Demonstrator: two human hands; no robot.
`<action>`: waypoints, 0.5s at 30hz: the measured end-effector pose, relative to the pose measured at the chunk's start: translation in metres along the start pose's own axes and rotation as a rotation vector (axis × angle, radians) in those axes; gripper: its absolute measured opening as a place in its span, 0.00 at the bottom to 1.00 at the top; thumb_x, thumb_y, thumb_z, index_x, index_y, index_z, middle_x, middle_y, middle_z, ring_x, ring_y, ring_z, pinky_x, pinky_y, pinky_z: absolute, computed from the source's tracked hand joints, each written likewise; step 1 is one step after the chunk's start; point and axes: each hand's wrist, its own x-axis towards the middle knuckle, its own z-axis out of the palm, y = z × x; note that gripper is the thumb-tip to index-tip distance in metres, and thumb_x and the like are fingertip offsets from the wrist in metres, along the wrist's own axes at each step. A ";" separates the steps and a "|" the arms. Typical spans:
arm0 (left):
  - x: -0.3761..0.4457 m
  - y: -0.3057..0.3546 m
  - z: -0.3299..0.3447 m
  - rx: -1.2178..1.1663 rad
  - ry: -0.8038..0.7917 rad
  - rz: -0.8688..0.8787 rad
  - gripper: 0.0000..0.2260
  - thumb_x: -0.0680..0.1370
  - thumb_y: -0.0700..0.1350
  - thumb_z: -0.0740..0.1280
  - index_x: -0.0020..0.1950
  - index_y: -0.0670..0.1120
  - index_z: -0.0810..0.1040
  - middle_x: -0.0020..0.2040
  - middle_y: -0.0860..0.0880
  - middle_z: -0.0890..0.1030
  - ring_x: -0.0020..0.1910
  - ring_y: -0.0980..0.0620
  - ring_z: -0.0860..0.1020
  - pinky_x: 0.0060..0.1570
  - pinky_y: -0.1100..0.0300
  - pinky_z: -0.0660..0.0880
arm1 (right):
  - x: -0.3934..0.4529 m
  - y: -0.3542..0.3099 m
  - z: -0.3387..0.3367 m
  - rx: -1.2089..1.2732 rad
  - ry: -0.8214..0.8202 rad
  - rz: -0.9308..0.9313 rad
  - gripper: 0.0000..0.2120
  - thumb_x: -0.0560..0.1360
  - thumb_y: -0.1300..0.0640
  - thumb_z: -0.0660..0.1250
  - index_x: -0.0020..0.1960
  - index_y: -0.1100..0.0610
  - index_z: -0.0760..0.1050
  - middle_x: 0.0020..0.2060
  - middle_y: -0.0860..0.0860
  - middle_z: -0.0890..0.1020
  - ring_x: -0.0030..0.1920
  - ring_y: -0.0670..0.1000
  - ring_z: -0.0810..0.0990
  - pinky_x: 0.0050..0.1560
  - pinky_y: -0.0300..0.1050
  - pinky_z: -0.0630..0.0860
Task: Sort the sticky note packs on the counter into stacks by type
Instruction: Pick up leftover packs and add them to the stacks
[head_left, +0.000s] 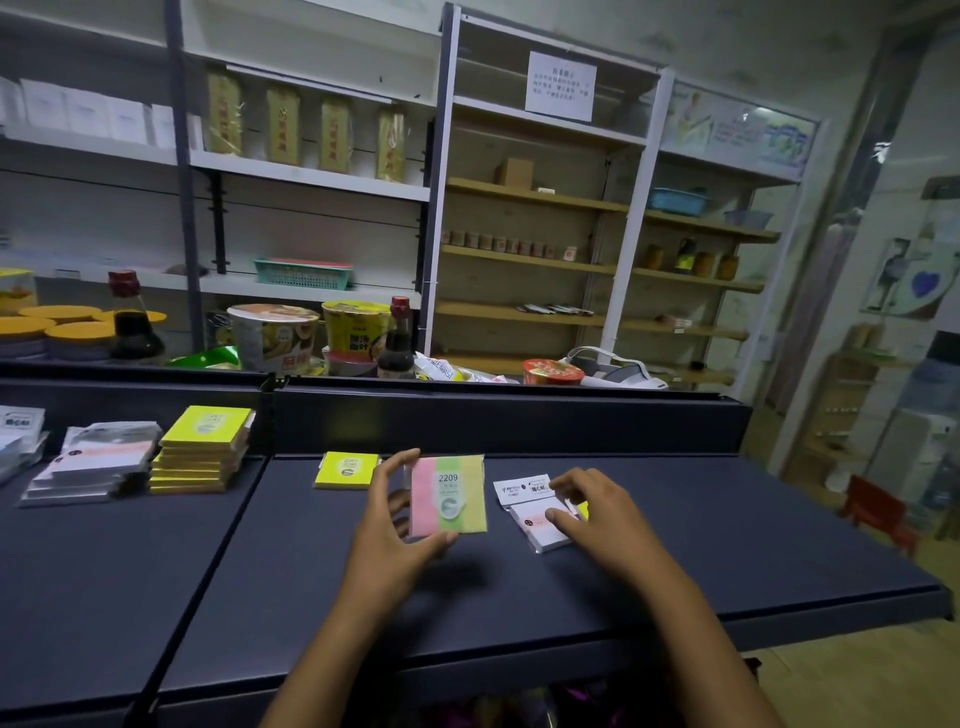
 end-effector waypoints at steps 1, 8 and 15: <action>0.000 -0.002 0.007 0.012 0.014 0.004 0.40 0.65 0.32 0.79 0.66 0.63 0.68 0.58 0.54 0.79 0.56 0.53 0.80 0.48 0.49 0.83 | 0.002 0.007 -0.003 -0.002 -0.009 -0.008 0.13 0.76 0.53 0.70 0.60 0.51 0.76 0.56 0.45 0.77 0.57 0.45 0.77 0.59 0.41 0.73; 0.005 -0.014 0.055 0.056 0.101 0.012 0.40 0.66 0.33 0.79 0.66 0.64 0.68 0.58 0.61 0.79 0.56 0.57 0.80 0.51 0.61 0.79 | 0.031 0.053 -0.022 0.038 -0.109 -0.073 0.15 0.75 0.54 0.72 0.61 0.51 0.76 0.58 0.46 0.78 0.59 0.42 0.77 0.61 0.41 0.74; 0.004 -0.020 0.069 0.102 0.196 0.016 0.40 0.67 0.30 0.77 0.67 0.64 0.67 0.57 0.60 0.80 0.55 0.57 0.81 0.53 0.60 0.79 | 0.060 0.085 -0.012 0.014 -0.340 -0.190 0.24 0.69 0.46 0.77 0.62 0.46 0.75 0.59 0.43 0.76 0.62 0.43 0.72 0.60 0.37 0.68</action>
